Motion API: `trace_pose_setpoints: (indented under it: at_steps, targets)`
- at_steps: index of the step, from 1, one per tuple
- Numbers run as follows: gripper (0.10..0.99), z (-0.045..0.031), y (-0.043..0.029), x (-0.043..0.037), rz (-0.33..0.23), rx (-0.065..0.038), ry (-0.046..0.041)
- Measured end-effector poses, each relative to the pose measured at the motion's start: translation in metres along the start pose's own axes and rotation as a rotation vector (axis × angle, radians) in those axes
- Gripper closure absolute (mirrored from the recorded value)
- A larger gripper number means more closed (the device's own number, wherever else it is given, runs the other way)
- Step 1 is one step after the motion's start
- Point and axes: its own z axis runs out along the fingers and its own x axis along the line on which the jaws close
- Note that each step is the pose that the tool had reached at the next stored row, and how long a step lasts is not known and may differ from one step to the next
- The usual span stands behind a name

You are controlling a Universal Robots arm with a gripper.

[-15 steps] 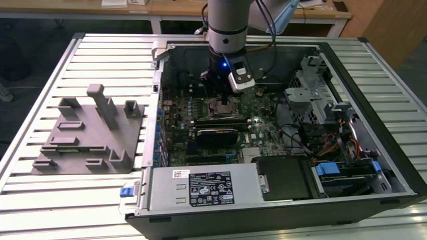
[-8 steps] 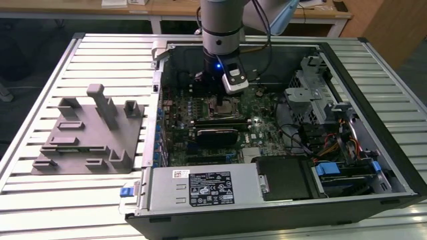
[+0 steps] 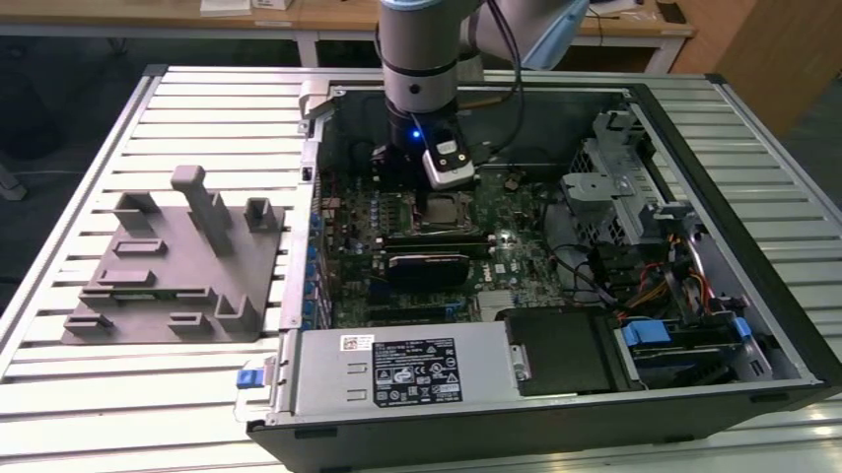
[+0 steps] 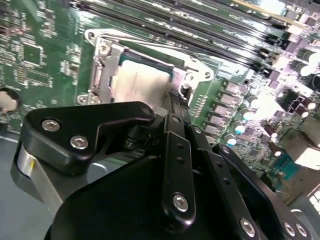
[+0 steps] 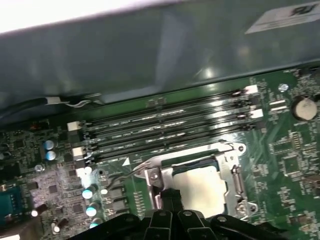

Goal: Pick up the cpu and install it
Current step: 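Close the cpu cover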

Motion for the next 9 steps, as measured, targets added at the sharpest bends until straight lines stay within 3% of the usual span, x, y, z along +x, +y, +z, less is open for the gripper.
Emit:
trace_pose_setpoints:
  at_steps: [9]
  targets:
    - [0.980, 0.0085, -0.0012, 0.0044, -0.002, 0.001, 0.0019]
